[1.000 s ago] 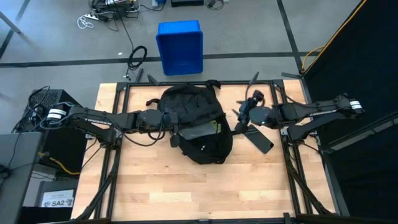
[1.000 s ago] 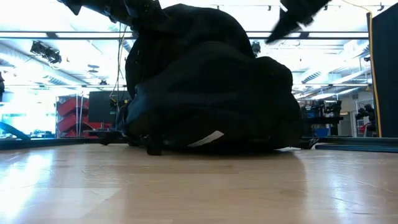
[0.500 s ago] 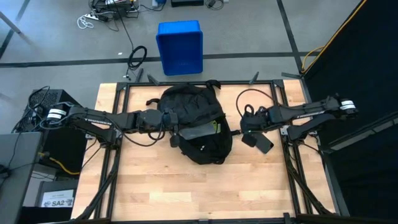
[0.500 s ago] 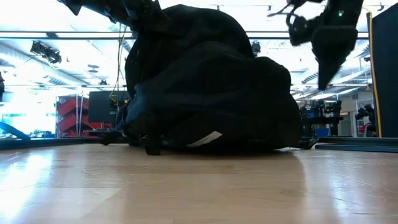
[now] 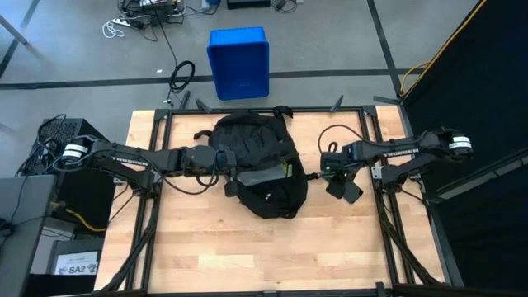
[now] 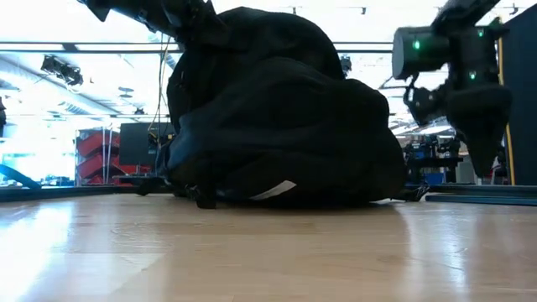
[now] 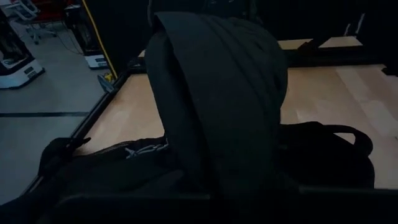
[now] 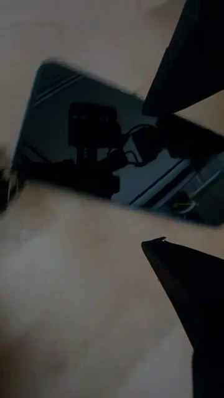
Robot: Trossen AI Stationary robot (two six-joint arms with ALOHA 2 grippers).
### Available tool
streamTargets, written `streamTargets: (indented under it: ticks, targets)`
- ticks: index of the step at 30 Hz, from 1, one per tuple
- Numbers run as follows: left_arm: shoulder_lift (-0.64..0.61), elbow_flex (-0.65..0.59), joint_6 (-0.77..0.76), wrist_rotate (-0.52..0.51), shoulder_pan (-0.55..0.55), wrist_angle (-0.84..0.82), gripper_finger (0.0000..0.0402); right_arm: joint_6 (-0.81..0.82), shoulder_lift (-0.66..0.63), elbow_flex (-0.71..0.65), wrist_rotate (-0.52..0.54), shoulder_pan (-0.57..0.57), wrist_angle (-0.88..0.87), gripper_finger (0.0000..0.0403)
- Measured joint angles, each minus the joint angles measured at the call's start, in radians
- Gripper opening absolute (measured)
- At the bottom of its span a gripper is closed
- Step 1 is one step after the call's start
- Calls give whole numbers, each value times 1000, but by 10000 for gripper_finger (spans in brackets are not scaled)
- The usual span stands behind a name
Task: Unpack backpack
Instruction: Put the cellphone into the backpack
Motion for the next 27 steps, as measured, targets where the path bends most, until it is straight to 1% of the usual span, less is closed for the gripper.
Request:
streamTargets:
  ticks: [5, 9, 15, 21, 24, 27]
  targets:
    - [7, 0, 0, 1, 0, -5, 0, 7, -2, -63, -13, -41, 74, 318]
    - [15, 0, 0, 1, 0, -12, 0, 57, 2, -107, 22, -43, 100, 335]
    - [42, 0, 0, 1, 0, 1, 0, 71, 6, -132, 40, -43, 109, 367]
    - [66, 0, 4, 1, 0, 6, 0, 69, 7, -115, 33, -60, 66, 397]
    - [67, 0, 4, 1, 0, 8, 0, 46, 7, -76, 26, -70, -10, 394]
    - [67, 0, 4, 1, 0, 8, 0, 41, 6, -52, 48, -71, -19, 383]
